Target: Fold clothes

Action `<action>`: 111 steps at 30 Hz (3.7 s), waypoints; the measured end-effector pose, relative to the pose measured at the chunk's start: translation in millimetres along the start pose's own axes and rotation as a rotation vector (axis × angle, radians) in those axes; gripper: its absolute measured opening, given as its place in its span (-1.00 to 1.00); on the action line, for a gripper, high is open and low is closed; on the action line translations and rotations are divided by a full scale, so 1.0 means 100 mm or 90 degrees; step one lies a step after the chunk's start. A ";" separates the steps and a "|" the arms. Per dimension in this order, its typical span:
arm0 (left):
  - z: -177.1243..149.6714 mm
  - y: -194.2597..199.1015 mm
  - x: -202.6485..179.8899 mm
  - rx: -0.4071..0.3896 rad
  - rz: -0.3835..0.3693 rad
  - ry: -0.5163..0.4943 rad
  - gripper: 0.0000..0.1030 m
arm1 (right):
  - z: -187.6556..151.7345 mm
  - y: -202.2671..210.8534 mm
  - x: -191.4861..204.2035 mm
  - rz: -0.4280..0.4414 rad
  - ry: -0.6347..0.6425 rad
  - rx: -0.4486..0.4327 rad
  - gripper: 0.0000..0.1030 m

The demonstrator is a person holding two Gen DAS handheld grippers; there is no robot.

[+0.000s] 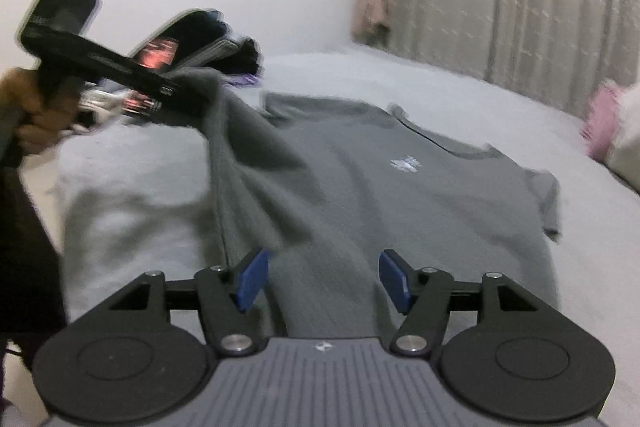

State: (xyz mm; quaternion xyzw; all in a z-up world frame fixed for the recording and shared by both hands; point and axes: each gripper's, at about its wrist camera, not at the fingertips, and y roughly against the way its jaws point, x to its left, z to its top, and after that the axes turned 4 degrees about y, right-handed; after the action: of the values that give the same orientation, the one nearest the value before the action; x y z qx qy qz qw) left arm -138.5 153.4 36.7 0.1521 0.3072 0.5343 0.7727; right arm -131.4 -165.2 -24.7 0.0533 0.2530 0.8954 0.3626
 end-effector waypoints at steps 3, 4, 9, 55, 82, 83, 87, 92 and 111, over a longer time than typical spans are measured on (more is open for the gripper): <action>-0.01 0.07 -0.02 0.004 0.004 0.002 -0.75 | 0.05 0.01 0.14 0.055 0.002 -0.016 0.17; -0.02 0.11 -0.02 0.003 0.007 0.004 -0.75 | 0.06 0.00 0.17 0.070 0.005 -0.012 0.17; -0.16 0.30 0.04 0.020 0.022 0.024 -0.74 | -0.01 -0.27 0.42 0.077 0.059 0.051 -0.04; 0.48 -1.44 1.40 0.079 0.143 0.362 0.51 | -0.22 -0.47 -2.20 -0.180 -0.622 0.086 -0.23; 0.94 -1.81 1.50 0.030 0.307 0.362 0.43 | 0.14 -0.86 -3.26 -0.467 -0.451 0.152 -0.94; 0.99 -1.79 1.44 0.037 0.323 0.337 0.46 | 0.16 -0.86 -3.29 -0.472 -0.440 0.164 -0.93; 1.20 -1.72 1.24 0.046 0.343 0.245 0.57 | 0.30 -0.90 -3.29 -0.437 -0.395 0.146 -0.58; 1.50 -1.85 1.17 0.038 0.360 0.134 0.70 | 0.50 -1.12 -3.25 -0.373 -0.306 0.128 -0.12; 1.84 -3.21 1.79 0.096 0.086 0.041 -0.95 | 0.48 -2.39 -3.29 -0.146 -0.190 0.165 -0.23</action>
State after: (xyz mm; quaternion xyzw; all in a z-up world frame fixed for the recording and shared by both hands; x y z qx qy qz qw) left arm 256.8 212.6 -59.5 0.2128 0.3598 0.5654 0.7111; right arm 271.4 -222.6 -71.2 0.2022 0.3135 0.7905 0.4858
